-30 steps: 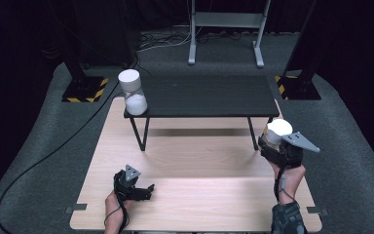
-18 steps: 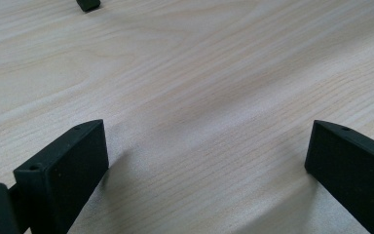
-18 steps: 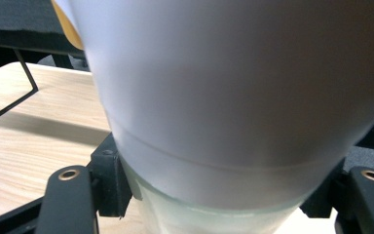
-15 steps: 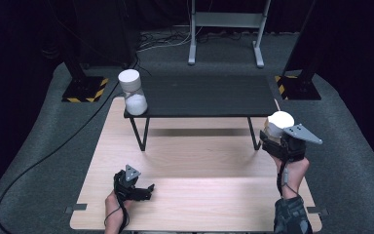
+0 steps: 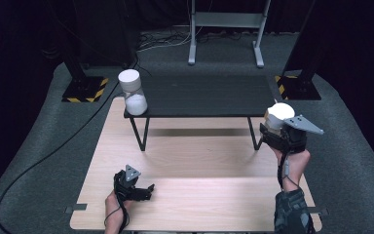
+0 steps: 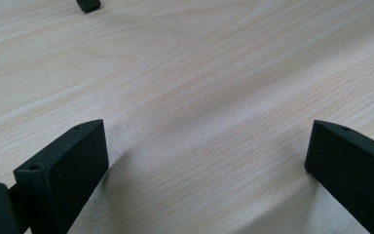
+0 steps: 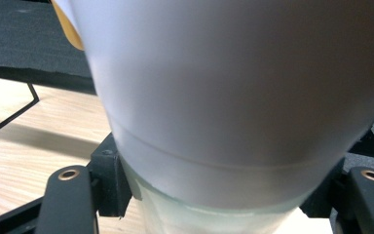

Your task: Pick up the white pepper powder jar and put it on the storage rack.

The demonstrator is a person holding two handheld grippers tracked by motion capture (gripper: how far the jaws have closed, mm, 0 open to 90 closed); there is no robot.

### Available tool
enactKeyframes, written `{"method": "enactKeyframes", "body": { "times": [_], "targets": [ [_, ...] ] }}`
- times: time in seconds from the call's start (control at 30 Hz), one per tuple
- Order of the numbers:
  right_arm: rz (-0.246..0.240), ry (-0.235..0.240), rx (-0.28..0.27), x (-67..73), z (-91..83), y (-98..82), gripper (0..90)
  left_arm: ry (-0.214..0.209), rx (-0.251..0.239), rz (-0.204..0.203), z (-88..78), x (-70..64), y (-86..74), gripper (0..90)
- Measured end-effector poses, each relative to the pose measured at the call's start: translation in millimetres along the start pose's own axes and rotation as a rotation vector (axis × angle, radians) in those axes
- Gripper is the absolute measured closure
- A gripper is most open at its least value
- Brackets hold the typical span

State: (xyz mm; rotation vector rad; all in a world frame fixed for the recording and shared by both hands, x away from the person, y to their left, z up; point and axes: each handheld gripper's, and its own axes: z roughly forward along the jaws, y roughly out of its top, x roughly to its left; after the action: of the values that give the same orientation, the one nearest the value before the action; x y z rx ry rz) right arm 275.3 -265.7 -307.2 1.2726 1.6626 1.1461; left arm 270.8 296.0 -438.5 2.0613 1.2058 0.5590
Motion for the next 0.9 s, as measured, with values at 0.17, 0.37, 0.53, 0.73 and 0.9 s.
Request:
{"method": "enactKeyframes", "body": {
  "times": [0.17,0.37,0.53,0.73,0.9],
  "targets": [
    [-0.002,-0.005,-0.002,-1.2,0.6,8.0,30.0,0.0,0.0,0.0,0.0,0.1,0.1,2.0],
    [-0.003,-0.011,0.0,-2.1,0.8,17.6,30.0,0.003,-0.002,0.001,-0.1,-0.9,-0.4,2.0],
    [-0.005,-0.021,0.0,-4.0,0.1,25.6,30.0,0.003,-0.002,0.003,-0.1,-0.8,-0.4,2.0],
    [-0.007,-0.03,-0.002,-7.3,0.2,36.0,30.0,0.002,-0.002,0.0,-0.1,-0.7,-0.4,2.0],
    [-0.013,-0.034,-0.003,-7.7,1.3,45.9,30.0,0.004,-0.005,0.001,0.0,-1.2,-0.8,2.0]
  ]
}}
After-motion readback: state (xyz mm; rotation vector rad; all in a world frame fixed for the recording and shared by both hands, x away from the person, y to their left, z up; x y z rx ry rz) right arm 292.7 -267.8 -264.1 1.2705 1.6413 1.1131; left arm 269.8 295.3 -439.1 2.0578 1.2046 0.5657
